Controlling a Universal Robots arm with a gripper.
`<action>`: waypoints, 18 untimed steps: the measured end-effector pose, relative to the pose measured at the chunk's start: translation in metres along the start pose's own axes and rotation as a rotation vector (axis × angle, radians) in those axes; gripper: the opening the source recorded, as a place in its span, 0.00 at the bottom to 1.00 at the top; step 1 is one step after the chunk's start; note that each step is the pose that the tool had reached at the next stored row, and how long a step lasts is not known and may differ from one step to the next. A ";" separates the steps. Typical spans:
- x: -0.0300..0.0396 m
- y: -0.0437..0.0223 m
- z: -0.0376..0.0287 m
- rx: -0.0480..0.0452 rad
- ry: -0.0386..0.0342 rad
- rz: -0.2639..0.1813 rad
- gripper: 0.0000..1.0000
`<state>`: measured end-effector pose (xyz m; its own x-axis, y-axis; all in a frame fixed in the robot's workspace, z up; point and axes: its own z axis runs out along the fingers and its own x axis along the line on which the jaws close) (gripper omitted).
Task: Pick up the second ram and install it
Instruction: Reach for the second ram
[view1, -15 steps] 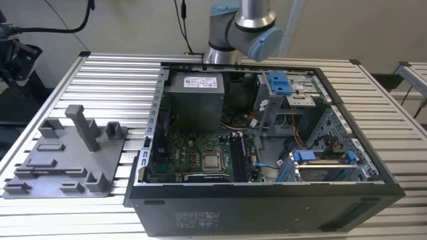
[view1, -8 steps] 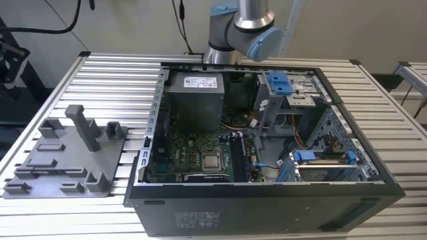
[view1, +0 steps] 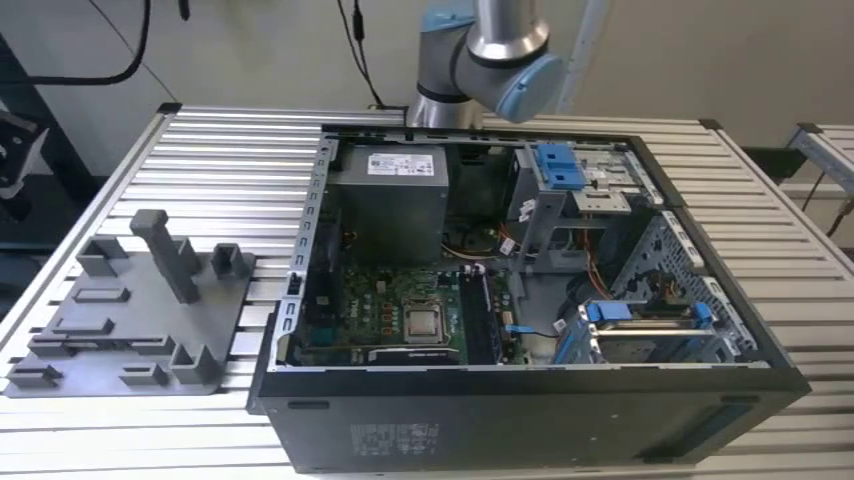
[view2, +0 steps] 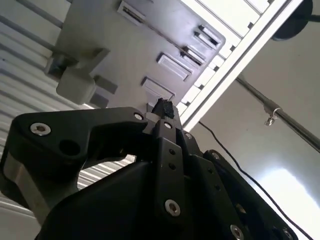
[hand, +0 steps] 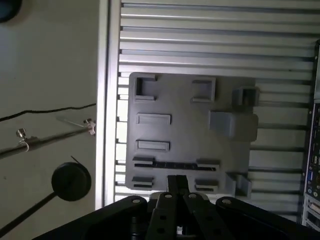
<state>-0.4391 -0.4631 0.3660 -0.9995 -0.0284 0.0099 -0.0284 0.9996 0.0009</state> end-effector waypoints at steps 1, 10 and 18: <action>0.0001 -0.0045 0.0009 -0.0001 0.0000 0.000 0.11; -0.0022 -0.0266 0.0164 0.0000 0.0000 -0.011 0.11; -0.0134 -0.0292 0.0200 0.0000 -0.0001 -0.013 0.11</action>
<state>-0.4251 -0.4919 0.3459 -0.9991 -0.0417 0.0098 -0.0417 0.9991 0.0010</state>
